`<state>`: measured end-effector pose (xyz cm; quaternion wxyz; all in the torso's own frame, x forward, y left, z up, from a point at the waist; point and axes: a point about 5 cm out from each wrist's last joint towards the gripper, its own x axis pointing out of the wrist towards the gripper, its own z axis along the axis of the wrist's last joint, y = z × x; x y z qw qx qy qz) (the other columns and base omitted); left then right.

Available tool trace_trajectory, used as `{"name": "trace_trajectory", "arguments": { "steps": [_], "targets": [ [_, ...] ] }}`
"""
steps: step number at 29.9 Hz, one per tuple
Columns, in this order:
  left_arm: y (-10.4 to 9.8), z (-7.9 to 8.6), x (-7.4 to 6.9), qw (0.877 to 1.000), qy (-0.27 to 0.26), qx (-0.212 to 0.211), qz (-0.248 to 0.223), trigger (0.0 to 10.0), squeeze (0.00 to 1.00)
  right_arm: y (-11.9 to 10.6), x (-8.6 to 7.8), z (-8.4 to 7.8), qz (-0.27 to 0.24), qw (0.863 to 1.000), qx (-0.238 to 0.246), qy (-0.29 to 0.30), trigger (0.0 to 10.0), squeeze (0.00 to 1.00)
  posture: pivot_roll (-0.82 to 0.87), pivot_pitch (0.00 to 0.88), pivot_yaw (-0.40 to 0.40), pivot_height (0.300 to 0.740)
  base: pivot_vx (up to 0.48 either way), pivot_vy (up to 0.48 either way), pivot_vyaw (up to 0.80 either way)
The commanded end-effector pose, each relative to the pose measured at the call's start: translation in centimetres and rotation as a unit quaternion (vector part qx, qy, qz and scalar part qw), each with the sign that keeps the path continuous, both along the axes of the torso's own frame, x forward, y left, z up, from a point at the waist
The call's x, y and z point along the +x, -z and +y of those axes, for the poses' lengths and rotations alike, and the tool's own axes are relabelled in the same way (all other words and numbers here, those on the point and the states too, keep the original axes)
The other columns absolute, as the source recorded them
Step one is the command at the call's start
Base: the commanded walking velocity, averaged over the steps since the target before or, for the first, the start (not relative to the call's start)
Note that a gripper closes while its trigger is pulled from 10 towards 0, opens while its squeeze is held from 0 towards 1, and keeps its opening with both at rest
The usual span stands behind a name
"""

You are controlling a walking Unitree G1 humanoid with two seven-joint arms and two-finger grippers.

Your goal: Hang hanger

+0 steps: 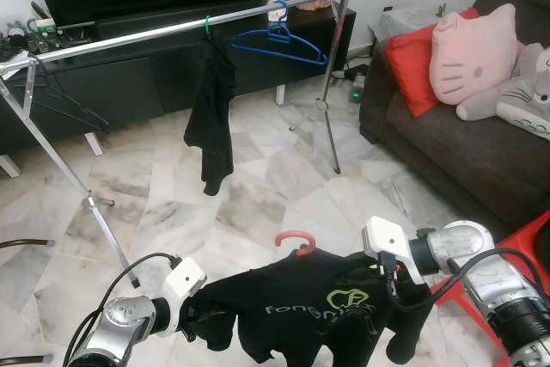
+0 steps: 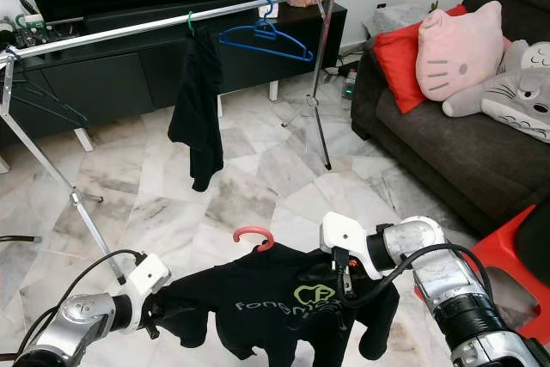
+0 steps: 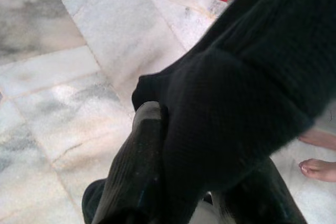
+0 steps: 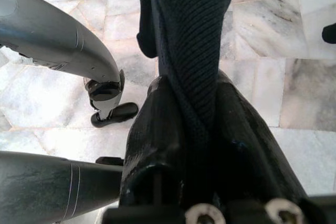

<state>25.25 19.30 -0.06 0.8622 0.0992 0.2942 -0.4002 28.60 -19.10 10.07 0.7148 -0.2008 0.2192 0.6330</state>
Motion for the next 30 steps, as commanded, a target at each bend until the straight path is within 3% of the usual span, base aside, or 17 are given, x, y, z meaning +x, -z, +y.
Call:
{"name": "trace_trajectory", "arguments": {
  "steps": [1, 7, 16, 17, 22, 25, 26, 27, 30],
  "targets": [
    [-0.2, -0.4, 0.2, 1.000, 0.008, -0.004, -0.009, 0.0, 0.00, -0.7, 0.2, 0.4, -0.016, 1.000, 0.013, -0.005, 10.0, 0.00, -0.04, 0.000, -0.017, 0.740, 0.000, 0.000, 0.00],
    [-0.5, 0.0, 0.7, 1.000, -0.010, 0.002, -0.021, 0.0, 0.00, -0.2, 0.1, 0.4, -0.012, 1.000, -0.002, -0.007, 10.0, 0.00, -0.04, 0.000, -0.016, 0.740, 0.000, 0.000, 0.00],
    [-1.4, 1.7, 1.9, 0.992, -0.104, 0.008, -0.070, 0.0, 0.00, 2.1, 0.2, -0.8, -0.018, 0.996, -0.077, 0.042, 10.0, 0.00, -0.04, 0.000, -0.019, 0.740, 0.000, 0.000, 0.00],
    [-1.6, 2.2, 2.1, 0.987, -0.133, 0.005, -0.085, 0.0, 0.00, 3.0, 0.3, -1.4, -0.022, 0.991, -0.112, 0.067, 10.0, 0.00, -0.04, 0.000, -0.020, 0.740, 0.000, 0.000, 0.00],
    [-1.7, 2.9, 2.1, 0.981, -0.167, 0.013, -0.097, 0.0, 0.00, 4.2, 0.8, -2.2, -0.039, 0.979, -0.156, 0.123, 10.0, 0.00, -0.04, 0.000, -0.023, 0.740, 0.000, 0.000, 0.00],
    [-1.5, 3.4, 2.0, 0.977, -0.187, 0.022, -0.099, 0.0, 0.00, 4.8, 1.8, -2.9, -0.058, 0.960, -0.181, 0.207, 10.0, 0.00, -0.03, 0.000, -0.025, 0.740, 0.000, 0.000, 0.00],
    [-1.5, 3.4, 2.0, 0.977, -0.187, 0.022, -0.099, 0.0, 0.00, 4.8, 1.8, -2.9, -0.058, 0.960, -0.181, 0.207, 10.0, 0.00, -0.03, 0.000, -0.025, 0.740, 0.000, 0.000, 0.00],
    [-1.5, 3.6, 2.0, 0.975, -0.196, 0.026, -0.100, 0.0, 0.00, 4.9, 2.1, -3.1, -0.072, 0.951, -0.191, 0.232, 10.0, 0.00, -0.03, 0.000, -0.027, 0.740, 0.000, 0.000, 0.00],
    [-1.5, 4.2, 2.2, 0.967, -0.226, 0.048, -0.108, 0.0, 0.00, 4.9, 2.8, -3.4, -0.087, 0.932, -0.184, 0.299, 10.0, 0.00, -0.03, 0.000, -0.029, 0.740, 0.000, 0.000, 0.00]
  ]
}}
